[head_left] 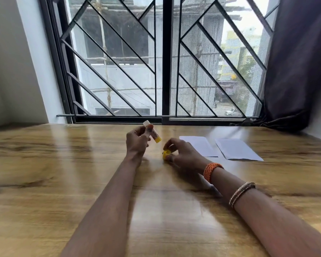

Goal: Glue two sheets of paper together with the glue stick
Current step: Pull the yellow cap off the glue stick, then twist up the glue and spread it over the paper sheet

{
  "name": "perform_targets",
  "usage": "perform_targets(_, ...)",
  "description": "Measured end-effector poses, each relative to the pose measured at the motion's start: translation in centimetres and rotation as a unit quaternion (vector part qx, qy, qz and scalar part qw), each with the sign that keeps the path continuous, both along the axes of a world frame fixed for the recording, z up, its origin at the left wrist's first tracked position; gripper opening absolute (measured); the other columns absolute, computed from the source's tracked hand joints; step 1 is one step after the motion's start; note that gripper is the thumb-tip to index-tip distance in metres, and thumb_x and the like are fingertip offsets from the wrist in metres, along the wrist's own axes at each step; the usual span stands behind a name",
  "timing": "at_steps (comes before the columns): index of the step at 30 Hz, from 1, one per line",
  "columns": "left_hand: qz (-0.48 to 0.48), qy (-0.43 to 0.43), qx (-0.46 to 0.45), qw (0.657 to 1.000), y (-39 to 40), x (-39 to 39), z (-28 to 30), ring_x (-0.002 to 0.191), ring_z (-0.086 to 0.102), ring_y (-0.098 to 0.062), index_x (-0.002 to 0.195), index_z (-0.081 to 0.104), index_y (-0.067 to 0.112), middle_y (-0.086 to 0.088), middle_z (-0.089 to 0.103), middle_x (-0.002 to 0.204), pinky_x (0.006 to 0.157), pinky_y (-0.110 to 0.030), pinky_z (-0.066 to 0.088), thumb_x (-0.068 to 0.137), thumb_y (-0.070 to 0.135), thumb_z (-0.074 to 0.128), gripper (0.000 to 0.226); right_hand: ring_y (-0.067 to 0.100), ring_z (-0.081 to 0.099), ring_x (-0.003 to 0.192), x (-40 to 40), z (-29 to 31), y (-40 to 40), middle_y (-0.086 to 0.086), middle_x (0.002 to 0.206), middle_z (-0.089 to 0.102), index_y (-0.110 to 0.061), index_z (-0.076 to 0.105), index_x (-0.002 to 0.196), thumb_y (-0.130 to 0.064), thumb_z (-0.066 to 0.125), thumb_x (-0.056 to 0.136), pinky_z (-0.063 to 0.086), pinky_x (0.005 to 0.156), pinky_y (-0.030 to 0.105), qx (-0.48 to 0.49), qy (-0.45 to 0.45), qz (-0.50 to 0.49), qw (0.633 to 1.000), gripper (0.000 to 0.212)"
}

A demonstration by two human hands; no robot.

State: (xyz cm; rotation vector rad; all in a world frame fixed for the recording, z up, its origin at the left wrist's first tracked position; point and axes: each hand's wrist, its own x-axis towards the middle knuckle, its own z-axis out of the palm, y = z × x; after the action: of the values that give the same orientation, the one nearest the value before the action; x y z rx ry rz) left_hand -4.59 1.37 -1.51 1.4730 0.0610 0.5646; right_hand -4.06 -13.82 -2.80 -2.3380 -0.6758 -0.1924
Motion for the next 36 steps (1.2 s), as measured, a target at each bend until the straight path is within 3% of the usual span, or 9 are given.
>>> perform_targets(4,-0.012,0.008,-0.045,0.999,-0.3,-0.2,0.2,0.064,0.053,-0.011,0.074,0.062,0.023,0.0,0.061,0.076,0.061,-0.028,0.044,0.085,0.027,0.064,0.012,0.019,0.059,0.106,-0.1,-0.1,0.2,0.001,0.107,0.065,-0.017,0.055,0.106,-0.022,0.072,0.078,0.043,0.097,0.044,0.004,-0.008,-0.005,1.0,0.033)
perform_targets(7,-0.022,0.026,-0.096,0.995,-0.6,-0.4,0.6,0.069,0.056,-0.011,0.088,0.065,0.017,0.001,0.063,0.079,0.065,-0.029,0.045,0.084,0.031,0.064,0.015,0.017,0.06,0.097,-0.6,0.1,0.3,-0.002,0.101,0.067,-0.014,0.046,0.11,-0.033,0.069,0.078,0.031,0.086,0.035,0.039,-0.13,-0.058,0.989,0.043)
perform_targets(13,-0.05,0.066,-0.135,0.987,-2.1,-0.4,1.3,0.077,0.057,-0.01,0.089,0.067,0.014,0.006,0.065,0.082,0.065,-0.028,0.047,0.081,0.04,0.066,0.027,0.023,0.062,0.087,-0.9,0.9,-0.4,-0.002,0.087,0.066,-0.013,0.053,0.113,-0.038,0.063,0.082,0.024,0.087,0.041,-0.113,-0.44,-0.112,0.883,0.041)
perform_targets(15,-0.056,0.07,-0.126,0.988,-2.7,-0.6,1.4,0.077,0.056,-0.01,0.097,0.067,0.011,0.005,0.064,0.083,0.062,-0.027,0.046,0.08,0.042,0.066,0.035,0.024,0.062,0.089,-1.2,1.1,-0.5,-0.002,0.09,0.066,-0.015,0.054,0.118,-0.038,0.061,0.083,0.023,0.092,0.043,-0.173,-0.484,-0.146,0.845,0.043)
perform_targets(19,-0.062,0.08,-0.128,0.987,-3.6,-0.9,1.6,0.076,0.055,-0.013,0.068,0.064,0.018,0.006,0.063,0.075,0.065,-0.029,0.045,0.077,0.043,0.068,0.028,0.022,0.062,0.085,-1.5,1.4,-0.6,-0.005,0.084,0.065,-0.019,0.048,0.112,-0.029,0.06,0.084,0.023,0.096,0.044,-0.204,-0.542,-0.177,0.796,0.032)
perform_targets(22,-0.058,0.085,-0.136,0.985,-3.9,-1.0,1.6,0.079,0.055,-0.014,0.066,0.063,0.019,0.005,0.064,0.077,0.068,-0.031,0.046,0.076,0.044,0.07,0.028,0.022,0.062,0.08,-1.5,1.5,-0.8,-0.005,0.074,0.063,-0.019,0.055,0.1,-0.023,0.061,0.083,0.025,0.095,0.043,-0.188,-0.574,-0.173,0.778,0.018)
perform_targets(28,-0.058,0.094,-0.149,0.983,-4.1,-1.2,2.0,0.075,0.05,-0.013,0.073,0.061,0.016,0.005,0.064,0.077,0.065,-0.03,0.045,0.081,0.039,0.066,0.024,0.024,0.061,0.081,-1.3,1.5,-1.0,-0.002,0.073,0.063,-0.02,0.045,0.1,-0.025,0.065,0.08,0.026,0.092,0.042,-0.145,-0.555,-0.145,0.806,0.029)
perform_targets(32,-0.055,0.097,-0.151,0.982,-4.2,-1.2,2.1,0.073,0.048,-0.012,0.071,0.06,0.015,0.004,0.061,0.075,0.061,-0.028,0.046,0.081,0.036,0.066,0.023,0.024,0.06,0.075,-1.0,1.4,-1.0,-0.001,0.068,0.063,-0.016,0.051,0.092,-0.023,0.065,0.08,0.027,0.088,0.041,-0.122,-0.553,-0.116,0.816,0.02)
perform_targets(36,-0.086,0.098,-0.146,0.981,-3.9,-1.1,2.1,0.069,0.051,-0.01,0.071,0.062,0.017,0.004,0.06,0.072,0.059,-0.026,0.043,0.087,0.026,0.059,0.019,0.021,0.06,0.072,-1.3,1.5,-0.6,-0.003,0.071,0.065,-0.014,0.058,0.08,-0.024,0.07,0.079,0.024,0.085,0.035,0.005,-0.44,-0.097,0.893,0.016)
